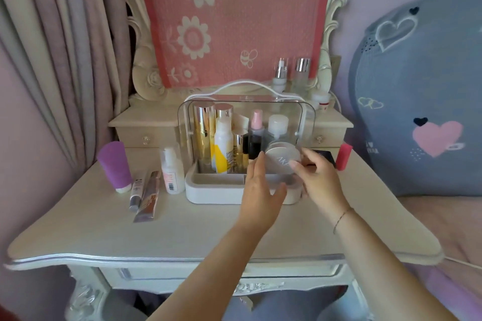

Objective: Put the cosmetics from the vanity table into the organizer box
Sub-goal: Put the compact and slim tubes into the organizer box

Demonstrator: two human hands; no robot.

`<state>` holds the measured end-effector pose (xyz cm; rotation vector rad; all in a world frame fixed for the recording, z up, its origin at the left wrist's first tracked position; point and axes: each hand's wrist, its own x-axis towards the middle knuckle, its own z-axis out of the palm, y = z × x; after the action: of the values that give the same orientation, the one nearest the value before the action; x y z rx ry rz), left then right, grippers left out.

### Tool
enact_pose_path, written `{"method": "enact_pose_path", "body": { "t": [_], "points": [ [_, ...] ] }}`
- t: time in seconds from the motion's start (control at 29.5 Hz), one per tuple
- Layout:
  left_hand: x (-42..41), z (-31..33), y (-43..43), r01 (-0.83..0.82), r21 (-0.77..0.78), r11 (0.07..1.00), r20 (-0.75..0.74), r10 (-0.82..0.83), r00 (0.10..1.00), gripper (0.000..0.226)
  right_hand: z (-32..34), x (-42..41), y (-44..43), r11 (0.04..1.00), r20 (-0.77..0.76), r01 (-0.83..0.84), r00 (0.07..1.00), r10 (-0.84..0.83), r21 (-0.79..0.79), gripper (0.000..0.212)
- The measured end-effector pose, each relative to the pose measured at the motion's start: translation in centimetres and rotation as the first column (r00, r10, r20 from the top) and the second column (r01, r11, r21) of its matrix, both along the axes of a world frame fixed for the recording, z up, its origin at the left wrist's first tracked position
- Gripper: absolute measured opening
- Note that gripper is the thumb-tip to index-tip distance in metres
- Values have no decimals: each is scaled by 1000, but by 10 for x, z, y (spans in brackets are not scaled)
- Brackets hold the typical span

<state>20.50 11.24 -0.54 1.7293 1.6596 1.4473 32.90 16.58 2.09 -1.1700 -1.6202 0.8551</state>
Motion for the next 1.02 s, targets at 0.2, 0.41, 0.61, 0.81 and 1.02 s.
{"method": "enact_pose_path", "body": {
  "t": [0.2,0.41,0.61,0.81,1.02],
  "points": [
    [8,6,25,3,-72,997,88,3,996,66,-17,-13,21,966,-28,249,969,-247,74,28],
    [2,7,35,-34,-139,990,1,34,999,62,-29,-12,26,969,67,214,973,-223,122,23],
    [-1,5,34,-59,-144,988,-102,44,994,57,-37,-8,27,983,188,152,967,-170,106,39],
    [1,10,36,-54,-179,982,-119,33,992,60,-36,-11,23,984,222,149,960,-169,102,43],
    [2,8,36,-69,-157,985,-163,43,986,63,-39,-13,20,979,353,173,914,-201,110,43]
  ]
}}
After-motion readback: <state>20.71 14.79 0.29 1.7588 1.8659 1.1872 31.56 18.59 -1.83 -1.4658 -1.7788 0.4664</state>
